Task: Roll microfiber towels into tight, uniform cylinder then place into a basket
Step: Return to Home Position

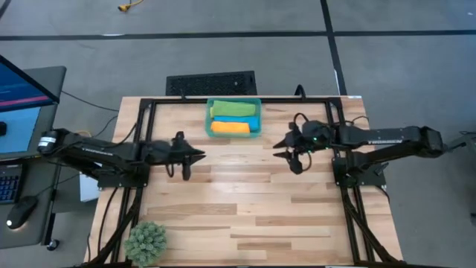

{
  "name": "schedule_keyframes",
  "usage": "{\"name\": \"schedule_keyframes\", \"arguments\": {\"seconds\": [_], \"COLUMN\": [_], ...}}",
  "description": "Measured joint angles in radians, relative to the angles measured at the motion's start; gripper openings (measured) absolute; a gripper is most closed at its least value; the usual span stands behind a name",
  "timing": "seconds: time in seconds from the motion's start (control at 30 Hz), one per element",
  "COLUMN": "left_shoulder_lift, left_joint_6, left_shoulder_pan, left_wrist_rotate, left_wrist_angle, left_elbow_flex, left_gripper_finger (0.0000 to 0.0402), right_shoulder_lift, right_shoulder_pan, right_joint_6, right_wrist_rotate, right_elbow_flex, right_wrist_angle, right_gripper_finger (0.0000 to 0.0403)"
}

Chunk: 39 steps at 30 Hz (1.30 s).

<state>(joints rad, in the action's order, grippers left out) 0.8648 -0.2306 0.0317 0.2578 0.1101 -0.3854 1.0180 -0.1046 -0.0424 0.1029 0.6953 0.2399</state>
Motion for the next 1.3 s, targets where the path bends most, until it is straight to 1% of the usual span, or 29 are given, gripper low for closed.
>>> {"name": "schedule_keyframes", "arguments": {"seconds": [0.13,0.2,0.3,0.4,0.57,0.63,0.83,0.97,1.03,1.17,1.2,1.3], "left_shoulder_lift": [-0.125,-0.193,-0.292,-0.390,-0.536,-0.591,-0.730,-0.800,-0.823,-0.865,-0.860,-0.844], "left_joint_6": [0.002,0.004,0.009,0.037,0.066,0.097,0.121,0.146,0.148,0.148,0.147,0.168], "left_shoulder_pan": [0.048,0.053,0.053,0.053,0.053,0.053,0.053,0.053,0.053,0.053,0.053,0.052], "left_wrist_rotate": [0.015,0.019,0.011,-0.027,-0.029,-0.037,-0.033,-0.032,-0.033,-0.051,-0.056,-0.091], "left_wrist_angle": [0.014,0.015,0.011,0.010,0.004,-0.030,-0.118,-0.172,-0.145,-0.077,-0.049,-0.038], "left_elbow_flex": [0.071,0.102,0.142,0.186,0.239,0.246,0.246,0.246,0.268,0.365,0.374,0.372], "left_gripper_finger": [0.0016,0.0005,0.0004,0.0001,0.0000,0.0000,0.0000,0.0000,0.0000,0.0000,0.0000,0.0000], "right_shoulder_lift": [-0.093,-0.144,-0.228,-0.317,-0.464,-0.520,-0.703,-0.815,-0.867,-0.961,-0.981,-1.019], "right_shoulder_pan": [0.009,0.008,0.004,0.006,0.006,0.006,0.005,0.005,0.005,0.005,0.005,0.005], "right_joint_6": [0.029,0.056,0.078,0.079,0.079,0.078,0.071,0.071,0.072,0.092,0.095,0.095], "right_wrist_rotate": [-0.003,-0.003,-0.004,-0.003,-0.003,-0.003,-0.004,-0.003,-0.004,-0.008,-0.009,-0.011], "right_elbow_flex": [-0.073,-0.109,-0.173,-0.230,-0.304,-0.326,-0.401,-0.457,-0.485,-0.538,-0.547,-0.570], "right_wrist_angle": [0.002,-0.017,-0.058,-0.077,-0.077,-0.069,-0.069,-0.070,-0.067,-0.069,-0.064,-0.075], "right_gripper_finger": [0.0159,0.0159,0.0159,0.0159,0.0159,0.0159,0.0159,0.0159,0.0159,0.0159,0.0159,0.0159]}}
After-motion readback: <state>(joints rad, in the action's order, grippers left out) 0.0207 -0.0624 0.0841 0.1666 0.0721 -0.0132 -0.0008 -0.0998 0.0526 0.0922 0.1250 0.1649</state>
